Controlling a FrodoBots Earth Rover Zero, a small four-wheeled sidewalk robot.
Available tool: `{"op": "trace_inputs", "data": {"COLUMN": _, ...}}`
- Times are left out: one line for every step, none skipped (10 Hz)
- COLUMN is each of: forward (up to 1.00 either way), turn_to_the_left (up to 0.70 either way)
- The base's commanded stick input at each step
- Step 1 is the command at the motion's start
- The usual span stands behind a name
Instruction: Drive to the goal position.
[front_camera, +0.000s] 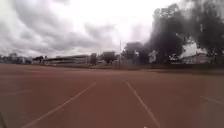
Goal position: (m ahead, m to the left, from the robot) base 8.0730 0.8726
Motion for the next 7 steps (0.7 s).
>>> {"op": "trace_inputs", "data": {"forward": 0.7, "turn_to_the_left": 0.0}}
{"op": "trace_inputs", "data": {"forward": 0.7, "turn_to_the_left": 0.0}}
{"op": "trace_inputs", "data": {"forward": 0.7, "turn_to_the_left": 0.0}}
{"op": "trace_inputs", "data": {"forward": 0.7, "turn_to_the_left": 0.0}}
{"op": "trace_inputs", "data": {"forward": 0.7, "turn_to_the_left": 0.0}}
{"op": "trace_inputs", "data": {"forward": 0.7, "turn_to_the_left": 0.0}}
{"op": "trace_inputs", "data": {"forward": 0.7, "turn_to_the_left": 0.0}}
